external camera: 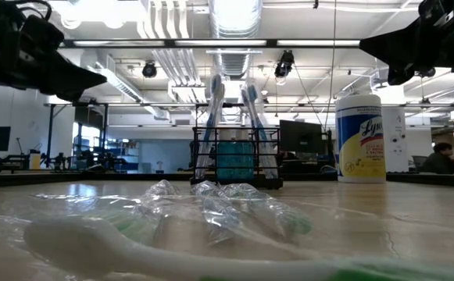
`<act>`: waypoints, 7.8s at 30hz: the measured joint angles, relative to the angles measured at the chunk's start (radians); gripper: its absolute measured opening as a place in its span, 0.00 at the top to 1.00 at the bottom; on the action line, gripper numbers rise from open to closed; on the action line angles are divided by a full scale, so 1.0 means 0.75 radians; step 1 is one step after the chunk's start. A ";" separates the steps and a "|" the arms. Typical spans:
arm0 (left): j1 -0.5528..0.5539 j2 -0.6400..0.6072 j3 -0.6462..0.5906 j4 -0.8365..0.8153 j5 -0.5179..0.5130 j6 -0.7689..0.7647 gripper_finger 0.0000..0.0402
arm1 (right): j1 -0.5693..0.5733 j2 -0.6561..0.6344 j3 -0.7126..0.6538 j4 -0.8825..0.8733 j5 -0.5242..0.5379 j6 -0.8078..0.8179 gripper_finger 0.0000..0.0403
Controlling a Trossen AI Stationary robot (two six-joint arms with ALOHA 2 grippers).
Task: Pick & Place toothbrushing station
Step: Put the top green toothbrush into the mesh organizer
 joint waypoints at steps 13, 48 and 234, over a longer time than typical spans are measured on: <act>0.001 -0.044 -0.039 0.045 0.018 0.006 0.99 | -0.019 -0.071 0.014 -0.097 0.097 0.017 0.98; 0.000 -0.044 -0.043 0.076 0.004 -0.052 0.97 | 0.033 0.988 0.904 -0.911 0.052 0.866 0.98; -0.001 -0.034 -0.057 0.113 -0.081 -0.165 0.97 | 0.218 -0.602 0.110 -0.758 -0.143 -0.127 0.96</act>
